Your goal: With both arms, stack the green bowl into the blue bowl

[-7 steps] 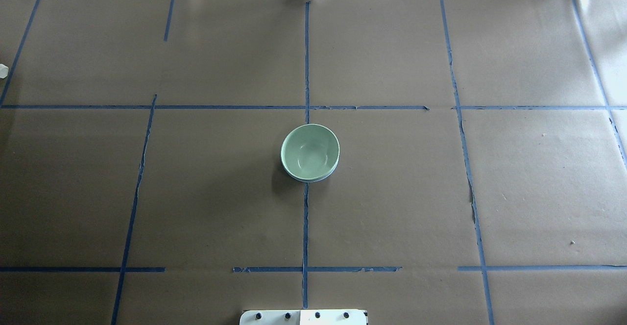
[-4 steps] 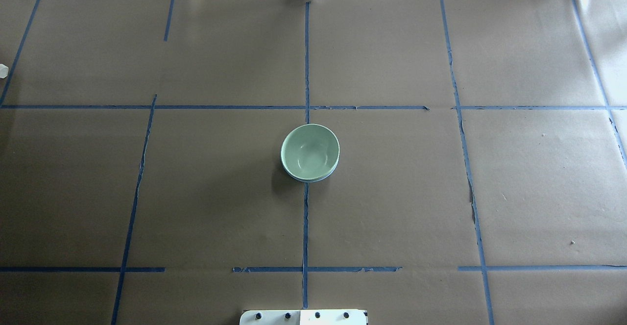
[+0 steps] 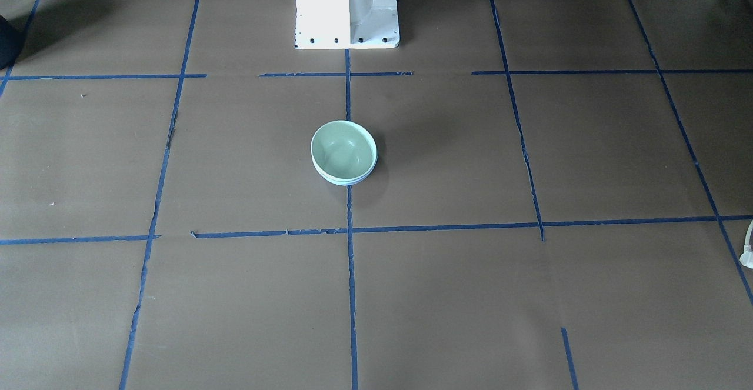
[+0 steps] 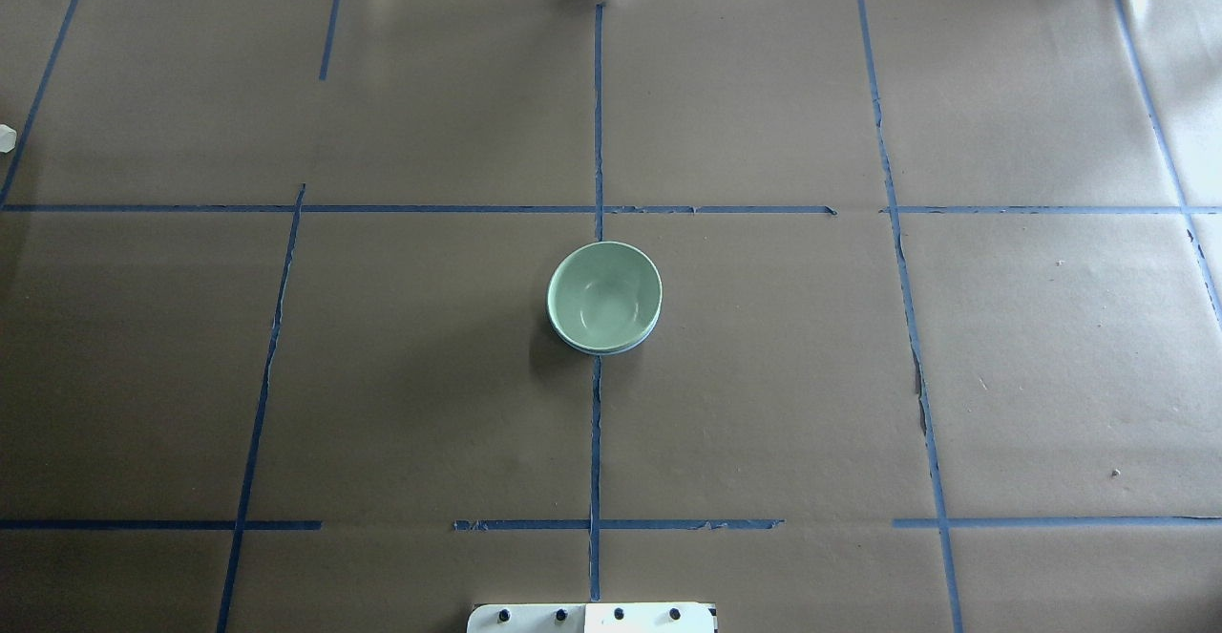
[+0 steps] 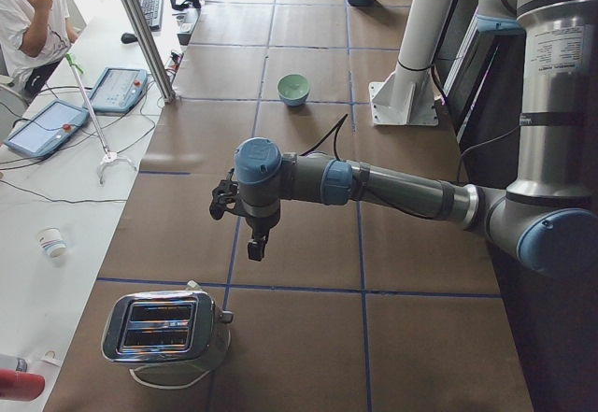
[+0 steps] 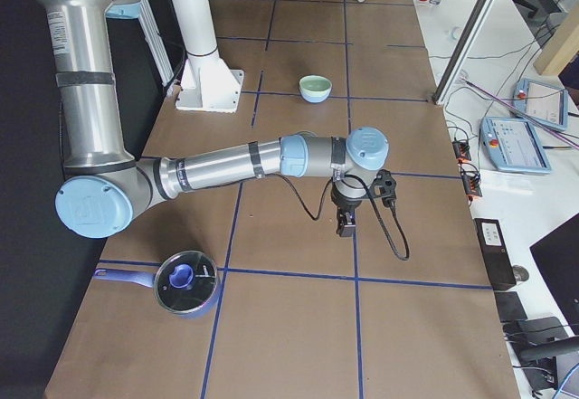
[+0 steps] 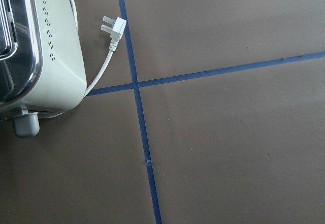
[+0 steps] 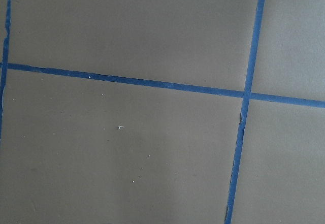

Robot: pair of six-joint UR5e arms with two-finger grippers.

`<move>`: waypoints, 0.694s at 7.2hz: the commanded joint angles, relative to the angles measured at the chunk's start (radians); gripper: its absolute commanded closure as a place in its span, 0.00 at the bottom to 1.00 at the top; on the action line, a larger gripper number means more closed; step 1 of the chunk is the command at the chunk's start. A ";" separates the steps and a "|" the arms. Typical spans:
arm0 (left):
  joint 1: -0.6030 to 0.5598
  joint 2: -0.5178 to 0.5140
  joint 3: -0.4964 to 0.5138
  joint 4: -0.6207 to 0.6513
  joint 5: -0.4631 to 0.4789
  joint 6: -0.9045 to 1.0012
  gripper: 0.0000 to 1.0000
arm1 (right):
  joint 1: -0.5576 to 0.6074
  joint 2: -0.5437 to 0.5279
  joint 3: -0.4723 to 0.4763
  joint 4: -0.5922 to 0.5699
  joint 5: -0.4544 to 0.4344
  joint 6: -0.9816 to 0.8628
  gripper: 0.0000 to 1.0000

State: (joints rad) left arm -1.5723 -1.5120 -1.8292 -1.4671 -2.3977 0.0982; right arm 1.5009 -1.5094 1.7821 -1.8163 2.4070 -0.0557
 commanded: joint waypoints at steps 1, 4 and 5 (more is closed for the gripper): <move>0.000 0.001 0.004 0.001 0.000 0.000 0.00 | -0.010 -0.031 0.026 0.003 -0.002 0.001 0.00; 0.021 -0.002 0.008 -0.001 0.011 0.002 0.00 | -0.016 -0.040 0.026 0.006 -0.002 -0.001 0.00; 0.028 -0.008 0.007 -0.001 0.011 0.002 0.00 | -0.016 -0.038 0.026 0.006 -0.003 -0.001 0.00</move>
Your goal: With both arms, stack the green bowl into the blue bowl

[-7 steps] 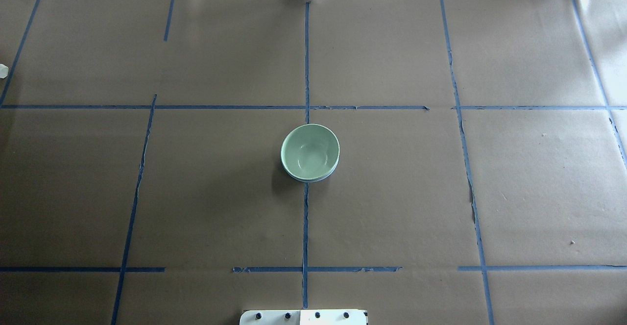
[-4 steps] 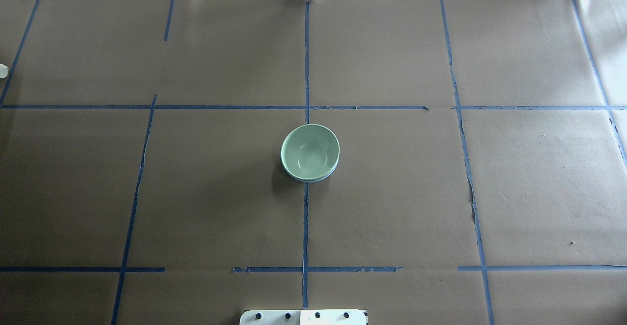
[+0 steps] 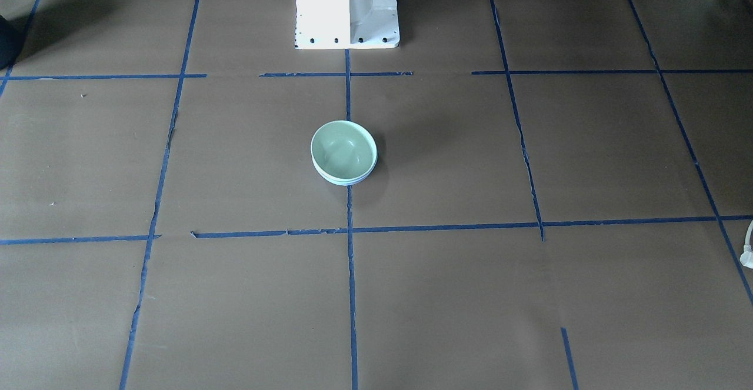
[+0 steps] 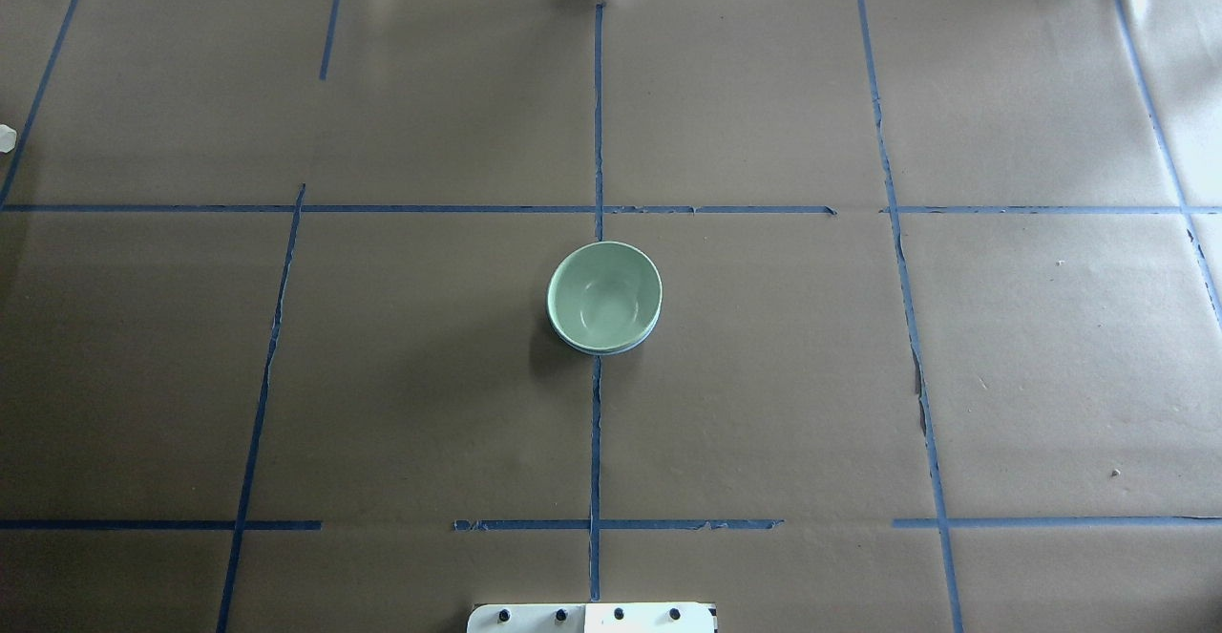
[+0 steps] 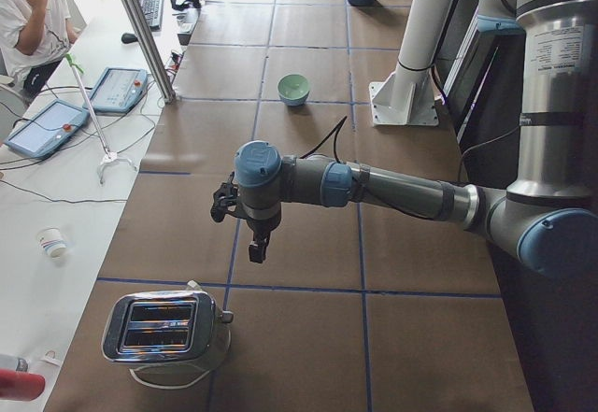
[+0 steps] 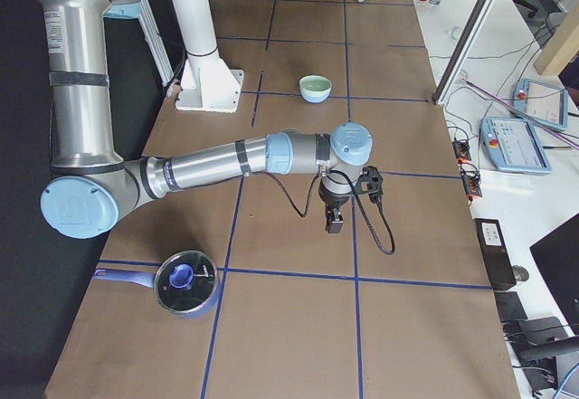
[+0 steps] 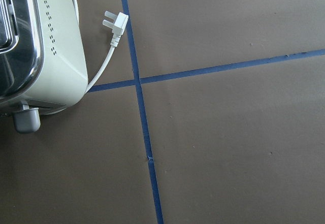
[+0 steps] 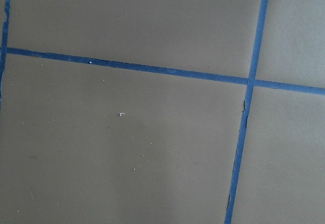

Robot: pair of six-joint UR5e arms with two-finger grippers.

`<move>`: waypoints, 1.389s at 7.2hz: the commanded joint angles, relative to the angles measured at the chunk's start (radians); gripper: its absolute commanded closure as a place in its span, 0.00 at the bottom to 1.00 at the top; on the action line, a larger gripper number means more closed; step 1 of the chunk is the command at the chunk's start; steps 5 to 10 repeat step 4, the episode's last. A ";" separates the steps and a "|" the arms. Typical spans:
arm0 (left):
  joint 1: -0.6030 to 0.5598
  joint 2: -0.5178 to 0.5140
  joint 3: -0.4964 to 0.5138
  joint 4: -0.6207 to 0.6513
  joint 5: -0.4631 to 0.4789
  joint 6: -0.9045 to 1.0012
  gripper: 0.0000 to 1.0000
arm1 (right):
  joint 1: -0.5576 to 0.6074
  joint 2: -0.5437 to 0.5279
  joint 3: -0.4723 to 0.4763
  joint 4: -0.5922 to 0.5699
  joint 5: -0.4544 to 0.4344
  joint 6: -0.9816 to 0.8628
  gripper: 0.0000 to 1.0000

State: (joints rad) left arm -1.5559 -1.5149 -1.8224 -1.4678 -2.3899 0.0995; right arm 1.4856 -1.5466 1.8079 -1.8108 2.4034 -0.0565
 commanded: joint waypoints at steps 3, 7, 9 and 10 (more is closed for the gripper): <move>0.011 -0.051 0.006 0.006 0.006 0.000 0.00 | -0.002 0.006 -0.001 0.001 0.000 0.001 0.00; 0.011 -0.057 0.008 0.014 0.009 -0.001 0.00 | -0.002 0.008 -0.002 0.002 0.000 0.001 0.00; 0.011 -0.057 0.008 0.014 0.009 -0.001 0.00 | -0.002 0.008 -0.002 0.002 0.000 0.001 0.00; 0.011 -0.057 0.008 0.014 0.009 -0.001 0.00 | -0.002 0.008 -0.002 0.002 0.000 0.001 0.00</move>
